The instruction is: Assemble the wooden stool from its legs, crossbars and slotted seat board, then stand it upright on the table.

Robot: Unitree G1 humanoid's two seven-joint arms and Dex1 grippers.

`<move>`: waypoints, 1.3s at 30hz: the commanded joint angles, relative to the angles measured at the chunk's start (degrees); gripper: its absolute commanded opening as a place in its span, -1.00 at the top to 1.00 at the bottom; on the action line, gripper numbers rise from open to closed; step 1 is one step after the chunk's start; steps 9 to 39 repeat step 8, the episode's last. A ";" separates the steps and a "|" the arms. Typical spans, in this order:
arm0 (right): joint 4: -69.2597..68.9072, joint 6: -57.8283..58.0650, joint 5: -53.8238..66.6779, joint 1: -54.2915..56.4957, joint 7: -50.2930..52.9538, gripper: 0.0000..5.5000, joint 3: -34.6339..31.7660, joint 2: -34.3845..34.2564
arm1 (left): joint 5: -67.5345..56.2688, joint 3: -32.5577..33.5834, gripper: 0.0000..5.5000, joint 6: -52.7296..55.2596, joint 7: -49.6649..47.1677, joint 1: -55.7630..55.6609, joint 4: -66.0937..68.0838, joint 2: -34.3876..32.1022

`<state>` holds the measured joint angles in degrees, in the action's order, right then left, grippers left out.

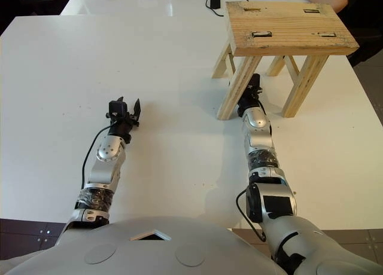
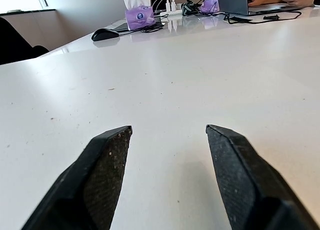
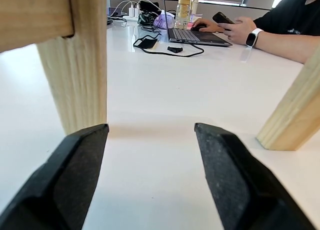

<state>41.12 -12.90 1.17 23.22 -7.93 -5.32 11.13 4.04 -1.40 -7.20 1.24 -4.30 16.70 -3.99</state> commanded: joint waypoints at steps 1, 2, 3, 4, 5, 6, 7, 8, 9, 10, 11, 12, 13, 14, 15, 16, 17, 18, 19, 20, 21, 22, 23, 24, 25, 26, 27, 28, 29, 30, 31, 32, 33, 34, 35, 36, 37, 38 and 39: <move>-0.11 -3.75 -1.75 -4.76 -0.96 -0.15 1.29 1.27 | 0.94 -0.04 0.00 -0.09 0.01 -4.88 2.04 -1.02; -0.15 -4.53 -2.16 -5.93 -0.58 -0.15 1.41 1.39 | 0.89 0.04 0.00 -0.27 0.04 -5.69 2.69 -1.20; -0.12 -5.28 -2.42 -6.85 -0.31 -0.15 1.43 1.48 | 0.76 0.28 0.00 -0.43 -0.26 -6.52 3.56 -1.21; -0.25 -5.79 -2.50 -7.45 0.18 -0.15 1.33 1.31 | 0.61 0.50 0.00 -0.48 -0.53 -7.39 4.58 -1.15; -0.39 -6.12 -2.43 -7.61 0.51 -0.15 1.21 1.01 | 0.57 0.58 0.00 -0.60 -0.74 -7.97 5.31 -1.05; -0.48 -6.39 -2.27 -7.40 0.57 -0.15 1.20 0.65 | 0.30 0.74 0.00 -0.63 -0.91 -8.47 5.84 -0.77; -0.63 -6.56 -2.22 -7.01 0.63 -0.15 1.29 0.28 | -0.12 0.92 0.00 -0.59 -0.92 -8.84 6.15 -0.47; -0.61 -6.66 -2.14 -6.39 0.72 -0.15 1.37 -0.07 | -0.36 0.93 0.00 -0.55 -0.86 -9.12 6.32 -0.26; -0.61 -6.66 -2.14 -6.39 0.72 -0.15 1.37 -0.07 | -0.36 0.93 0.00 -0.55 -0.86 -9.12 6.32 -0.26; -0.61 -6.66 -2.14 -6.39 0.72 -0.15 1.37 -0.07 | -0.36 0.93 0.00 -0.55 -0.86 -9.12 6.32 -0.26; -0.61 -6.66 -2.14 -6.39 0.72 -0.15 1.37 -0.07 | -0.36 0.93 0.00 -0.55 -0.86 -9.12 6.32 -0.26; -0.61 -6.66 -2.14 -6.39 0.72 -0.15 1.37 -0.07 | -0.36 0.93 0.00 -0.55 -0.86 -9.12 6.32 -0.26; -0.61 -6.66 -2.14 -6.39 0.72 -0.15 1.37 -0.07 | -0.36 0.93 0.00 -0.55 -0.86 -9.12 6.32 -0.26; -0.61 -6.66 -2.14 -6.39 0.72 -0.15 1.37 -0.07 | -0.36 0.93 0.00 -0.55 -0.86 -9.12 6.32 -0.26; -0.61 -6.66 -2.14 -6.39 0.72 -0.15 1.37 -0.07 | -0.36 0.93 0.00 -0.55 -0.86 -9.12 6.32 -0.26; -0.61 -6.66 -2.14 -6.39 0.72 -0.15 1.37 -0.07 | -0.36 0.93 0.00 -0.55 -0.86 -9.12 6.32 -0.26; -0.61 -6.66 -2.14 -6.39 0.72 -0.15 1.37 -0.07 | -0.36 0.93 0.00 -0.55 -0.86 -9.12 6.32 -0.26; -0.61 -6.66 -2.14 -6.39 0.72 -0.15 1.37 -0.07 | -0.36 0.93 0.00 -0.55 -0.86 -9.12 6.32 -0.26; -0.61 -6.66 -2.14 -6.39 0.72 -0.15 1.37 -0.07 | -0.36 0.93 0.00 -0.55 -0.86 -9.12 6.32 -0.26; -0.61 -6.66 -2.14 -6.39 0.72 -0.15 1.37 -0.07 | -0.36 0.93 0.00 -0.55 -0.86 -9.12 6.32 -0.26; -0.61 -6.66 -2.14 -6.39 0.72 -0.15 1.37 -0.07 | -0.36 0.93 0.00 -0.55 -0.86 -9.12 6.32 -0.26; -0.61 -6.66 -2.14 -6.39 0.72 -0.15 1.37 -0.07 | -0.36 0.93 0.00 -0.55 -0.86 -9.12 6.32 -0.26; -0.61 -6.66 -2.14 -6.39 0.72 -0.15 1.37 -0.07 | -0.36 0.93 0.00 -0.55 -0.86 -9.12 6.32 -0.26; -0.61 -6.66 -2.14 -6.39 0.72 -0.15 1.37 -0.07 | -0.36 0.93 0.00 -0.55 -0.86 -9.12 6.32 -0.26; -0.61 -6.66 -2.14 -6.39 0.72 -0.15 1.37 -0.07 | -0.36 0.93 0.00 -0.55 -0.86 -9.12 6.32 -0.26; -0.61 -6.66 -2.14 -6.39 0.72 -0.15 1.37 -0.07 | -0.36 0.93 0.00 -0.55 -0.86 -9.12 6.32 -0.26; -0.61 -6.66 -2.14 -6.39 0.72 -0.15 1.37 -0.07 | -0.36 0.93 0.00 -0.55 -0.86 -9.12 6.32 -0.26; -0.61 -6.66 -2.14 -6.39 0.72 -0.15 1.37 -0.07 | -0.36 0.93 0.00 -0.55 -0.86 -9.12 6.32 -0.26; -0.61 -6.66 -2.14 -6.39 0.72 -0.15 1.37 -0.07 | -0.36 0.93 0.00 -0.55 -0.86 -9.12 6.32 -0.26; -0.61 -6.66 -2.14 -6.39 0.72 -0.15 1.37 -0.07 | -0.36 0.93 0.00 -0.55 -0.86 -9.12 6.32 -0.26; -0.61 -6.66 -2.14 -6.39 0.72 -0.15 1.37 -0.07 | -0.36 0.93 0.00 -0.55 -0.86 -9.12 6.32 -0.26; -0.61 -6.66 -2.14 -6.39 0.72 -0.15 1.37 -0.07 | -0.36 0.93 0.00 -0.55 -0.86 -9.12 6.32 -0.26; -0.61 -6.66 -2.14 -6.39 0.72 -0.15 1.37 -0.07 | -0.36 0.93 0.00 -0.55 -0.86 -9.12 6.32 -0.26; -0.61 -6.66 -2.14 -6.39 0.72 -0.15 1.37 -0.07 | -0.36 0.93 0.00 -0.55 -0.86 -9.12 6.32 -0.26; -0.61 -6.66 -2.14 -6.39 0.72 -0.15 1.37 -0.07 | -0.36 0.93 0.00 -0.55 -0.86 -9.12 6.32 -0.26; -0.61 -6.66 -2.14 -6.39 0.72 -0.15 1.37 -0.07 | -0.36 0.93 0.00 -0.55 -0.86 -9.12 6.32 -0.26; -0.61 -6.66 -2.14 -6.39 0.72 -0.15 1.37 -0.07 | -0.36 0.93 0.00 -0.55 -0.86 -9.12 6.32 -0.26; -0.61 -6.66 -2.14 -6.39 0.72 -0.15 1.37 -0.07 | -0.36 0.93 0.00 -0.55 -0.86 -9.12 6.32 -0.26; -0.61 -6.66 -2.14 -6.39 0.72 -0.15 1.37 -0.07 | -0.36 0.93 0.00 -0.55 -0.86 -9.12 6.32 -0.26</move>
